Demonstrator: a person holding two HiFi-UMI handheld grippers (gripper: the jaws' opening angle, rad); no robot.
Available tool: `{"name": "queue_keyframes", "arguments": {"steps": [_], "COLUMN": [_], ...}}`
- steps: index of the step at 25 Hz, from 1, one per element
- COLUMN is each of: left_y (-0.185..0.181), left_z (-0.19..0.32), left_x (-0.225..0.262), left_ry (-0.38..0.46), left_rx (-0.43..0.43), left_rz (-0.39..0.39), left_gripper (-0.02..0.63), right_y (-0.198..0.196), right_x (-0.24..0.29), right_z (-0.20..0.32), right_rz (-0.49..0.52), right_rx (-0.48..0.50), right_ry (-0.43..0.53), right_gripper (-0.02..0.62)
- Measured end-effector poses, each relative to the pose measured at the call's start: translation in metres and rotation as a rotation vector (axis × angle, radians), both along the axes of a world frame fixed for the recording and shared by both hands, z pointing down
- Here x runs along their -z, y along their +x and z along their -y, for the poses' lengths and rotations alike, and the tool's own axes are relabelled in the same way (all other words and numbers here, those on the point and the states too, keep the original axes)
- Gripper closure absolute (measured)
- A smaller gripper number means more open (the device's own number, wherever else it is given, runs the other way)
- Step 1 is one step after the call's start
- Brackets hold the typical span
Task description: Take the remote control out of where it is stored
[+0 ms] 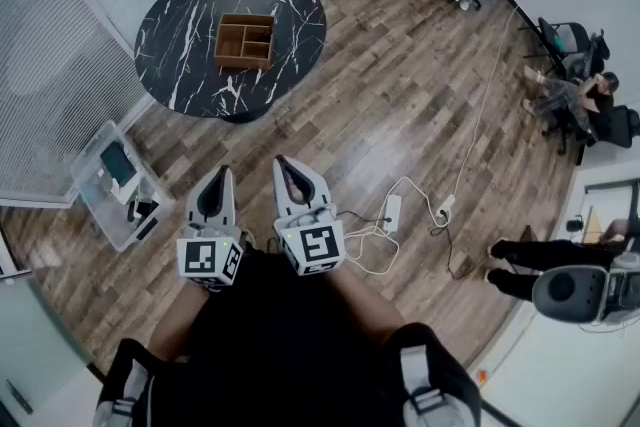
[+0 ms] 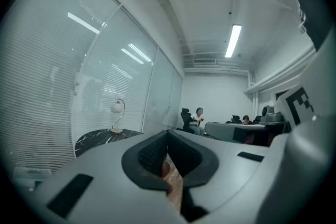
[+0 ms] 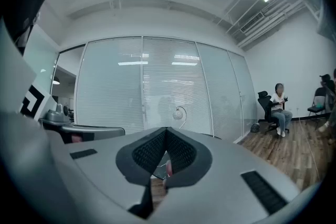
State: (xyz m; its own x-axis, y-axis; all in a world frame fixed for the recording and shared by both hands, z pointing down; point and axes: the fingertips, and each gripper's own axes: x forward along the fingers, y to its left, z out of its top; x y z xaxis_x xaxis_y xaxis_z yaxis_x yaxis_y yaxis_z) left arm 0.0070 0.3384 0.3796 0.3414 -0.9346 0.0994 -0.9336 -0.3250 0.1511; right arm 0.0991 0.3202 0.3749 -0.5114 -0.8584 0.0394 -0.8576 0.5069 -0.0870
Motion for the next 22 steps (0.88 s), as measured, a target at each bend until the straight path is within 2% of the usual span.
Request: {"name": "queue_keyframes", "arguments": {"steps": [11,22], "left_y": [-0.005,-0.034], "left_z": [-0.008,-0.012], "left_x": [0.001,0.015], "left_ry": [0.003,0.027], "left_rx": [-0.005,-0.050], "left_rz": [0.000,0.005], "left_gripper": [0.597,0.597], "right_y": [-0.006,-0.028], "right_x": [-0.001,0.008], "right_z": [-0.007,-0.017], "right_rz": [0.010,0.035], "right_rx": [-0.009,-0.073], "right_ry": [-0.008,-0.005], "right_gripper": [0.594,0.594]}}
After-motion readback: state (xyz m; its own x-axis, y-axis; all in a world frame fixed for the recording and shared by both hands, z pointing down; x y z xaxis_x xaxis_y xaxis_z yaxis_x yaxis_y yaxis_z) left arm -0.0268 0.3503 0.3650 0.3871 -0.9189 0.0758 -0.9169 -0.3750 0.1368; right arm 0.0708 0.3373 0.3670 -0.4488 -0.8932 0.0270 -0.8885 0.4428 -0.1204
